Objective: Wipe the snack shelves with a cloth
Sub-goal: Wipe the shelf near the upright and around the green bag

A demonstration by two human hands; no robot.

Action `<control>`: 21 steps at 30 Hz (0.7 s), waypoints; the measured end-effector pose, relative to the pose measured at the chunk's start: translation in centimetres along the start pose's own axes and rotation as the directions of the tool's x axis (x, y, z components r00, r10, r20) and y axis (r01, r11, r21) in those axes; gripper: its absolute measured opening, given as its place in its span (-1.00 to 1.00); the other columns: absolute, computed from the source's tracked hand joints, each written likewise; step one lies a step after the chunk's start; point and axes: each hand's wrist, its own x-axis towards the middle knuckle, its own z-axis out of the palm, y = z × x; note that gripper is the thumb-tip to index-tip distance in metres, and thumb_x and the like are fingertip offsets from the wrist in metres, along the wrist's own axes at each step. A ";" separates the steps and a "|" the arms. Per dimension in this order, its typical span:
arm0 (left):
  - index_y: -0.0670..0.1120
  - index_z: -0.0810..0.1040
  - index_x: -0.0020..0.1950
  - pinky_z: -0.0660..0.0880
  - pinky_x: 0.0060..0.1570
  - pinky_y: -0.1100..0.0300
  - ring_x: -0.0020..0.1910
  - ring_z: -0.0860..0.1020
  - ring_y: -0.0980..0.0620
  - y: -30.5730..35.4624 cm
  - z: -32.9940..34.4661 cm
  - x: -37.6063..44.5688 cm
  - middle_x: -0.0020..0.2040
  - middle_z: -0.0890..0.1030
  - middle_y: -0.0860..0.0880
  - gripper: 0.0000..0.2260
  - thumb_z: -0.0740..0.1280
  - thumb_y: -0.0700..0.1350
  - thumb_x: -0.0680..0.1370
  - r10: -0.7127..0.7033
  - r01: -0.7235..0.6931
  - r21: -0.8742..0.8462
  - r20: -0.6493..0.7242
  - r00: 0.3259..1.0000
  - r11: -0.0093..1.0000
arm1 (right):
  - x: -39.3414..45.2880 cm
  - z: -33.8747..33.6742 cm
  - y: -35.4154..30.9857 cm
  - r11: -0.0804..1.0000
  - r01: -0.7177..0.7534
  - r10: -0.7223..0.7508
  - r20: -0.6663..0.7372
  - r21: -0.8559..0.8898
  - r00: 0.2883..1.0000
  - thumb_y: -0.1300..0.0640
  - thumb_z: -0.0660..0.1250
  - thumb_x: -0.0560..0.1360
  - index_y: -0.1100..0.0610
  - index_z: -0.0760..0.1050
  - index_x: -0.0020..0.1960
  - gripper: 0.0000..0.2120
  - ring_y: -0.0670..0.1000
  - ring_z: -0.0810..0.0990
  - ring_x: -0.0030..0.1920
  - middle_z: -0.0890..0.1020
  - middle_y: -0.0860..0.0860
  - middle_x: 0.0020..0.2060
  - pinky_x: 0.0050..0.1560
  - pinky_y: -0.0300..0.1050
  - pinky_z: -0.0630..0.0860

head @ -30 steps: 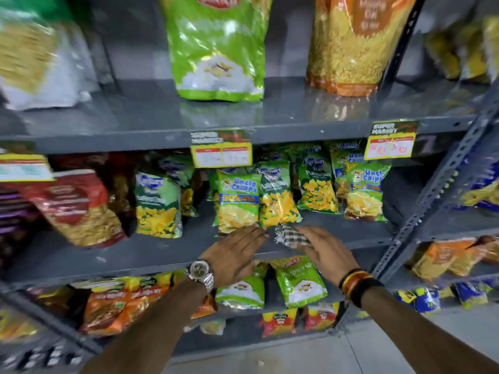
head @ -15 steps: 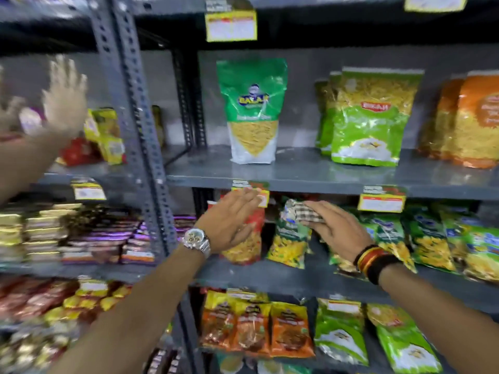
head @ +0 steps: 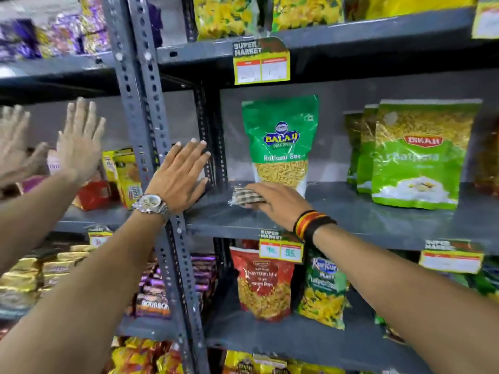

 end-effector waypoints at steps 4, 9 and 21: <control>-0.25 0.33 0.57 0.00 0.64 -0.16 0.63 0.19 -0.24 -1.8 1.5 0.3 0.61 0.30 -0.25 -0.42 -0.07 0.09 0.71 0.049 -0.049 0.069 0.011 0.999 0.996 | 4.0 3.4 -0.1 0.999 0.041 -0.040 0.016 -0.021 0.999 0.10 0.29 0.52 0.01 0.35 0.40 -0.55 0.12 0.49 0.27 0.53 0.05 0.26 0.16 0.02 0.47; -0.22 0.34 0.58 0.05 0.63 -0.18 0.63 0.20 -0.23 -2.8 3.1 0.3 0.61 0.31 -0.21 -0.47 -0.01 0.02 0.69 0.140 -0.133 0.091 -0.086 0.986 0.987 | 7.9 7.0 -0.7 0.996 0.086 -0.083 0.095 -0.030 0.992 -0.01 0.26 0.55 0.03 0.38 0.36 -0.60 0.15 0.51 0.24 0.55 0.09 0.21 0.13 0.00 0.45; -0.21 0.30 0.60 0.07 0.62 -0.19 0.63 0.20 -0.22 -3.1 3.7 0.0 0.63 0.27 -0.20 -0.45 0.16 -0.03 0.64 0.164 -0.154 0.066 -0.192 0.968 0.986 | 8.5 7.4 -0.7 0.957 -0.112 -0.004 0.402 0.266 0.916 -0.41 0.01 0.49 -0.13 0.33 0.43 -0.38 -0.07 0.39 0.40 0.43 -0.11 0.41 0.43 -0.14 0.24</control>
